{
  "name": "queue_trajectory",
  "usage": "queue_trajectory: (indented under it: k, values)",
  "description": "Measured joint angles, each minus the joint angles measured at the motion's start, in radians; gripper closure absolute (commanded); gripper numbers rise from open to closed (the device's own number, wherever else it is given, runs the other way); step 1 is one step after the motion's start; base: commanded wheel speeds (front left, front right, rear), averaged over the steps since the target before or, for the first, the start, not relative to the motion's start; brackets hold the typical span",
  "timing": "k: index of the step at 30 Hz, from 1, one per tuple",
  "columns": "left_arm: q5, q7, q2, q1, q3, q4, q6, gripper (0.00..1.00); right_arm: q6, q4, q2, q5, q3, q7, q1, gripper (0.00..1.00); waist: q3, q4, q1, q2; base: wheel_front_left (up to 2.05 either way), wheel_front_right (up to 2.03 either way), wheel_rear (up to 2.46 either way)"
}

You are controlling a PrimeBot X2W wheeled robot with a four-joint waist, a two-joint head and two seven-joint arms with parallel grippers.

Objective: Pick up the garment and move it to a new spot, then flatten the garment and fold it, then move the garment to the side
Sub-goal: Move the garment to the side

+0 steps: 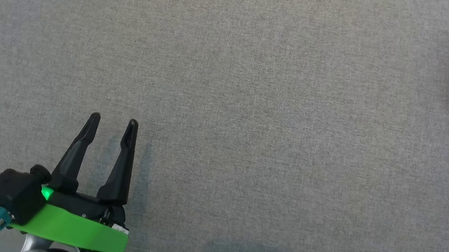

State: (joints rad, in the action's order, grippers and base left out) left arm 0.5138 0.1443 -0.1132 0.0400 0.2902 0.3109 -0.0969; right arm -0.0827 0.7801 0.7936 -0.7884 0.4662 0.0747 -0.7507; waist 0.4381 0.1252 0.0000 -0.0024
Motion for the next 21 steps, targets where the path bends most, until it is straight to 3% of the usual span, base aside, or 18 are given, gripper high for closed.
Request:
queue_trajectory:
  k: [3, 14, 21]
  values:
    - [-0.007, -0.004, 0.000, 0.000, 0.001, -0.001, 0.000, 0.00, -0.016, 0.022, 0.004, 0.012, 0.004, -0.010, 0.000, 0.00, 0.003, -0.001, 0.0000, 0.0000, 0.00, 0.00, 0.00]
    - [-0.007, -0.004, 0.000, -0.001, -0.007, -0.007, 0.000, 0.00, -0.021, 0.058, 0.017, 0.022, -0.002, -0.051, -0.001, 0.00, -0.005, -0.036, 0.0000, 0.0000, 0.00, 0.00, 0.00]
    - [-0.006, -0.002, 0.001, -0.007, -0.007, -0.016, -0.001, 0.00, -0.014, 0.024, -0.027, 0.026, 0.002, -0.102, -0.045, 0.00, -0.026, -0.066, 0.0000, 0.0000, 0.00, 0.00, 0.00]
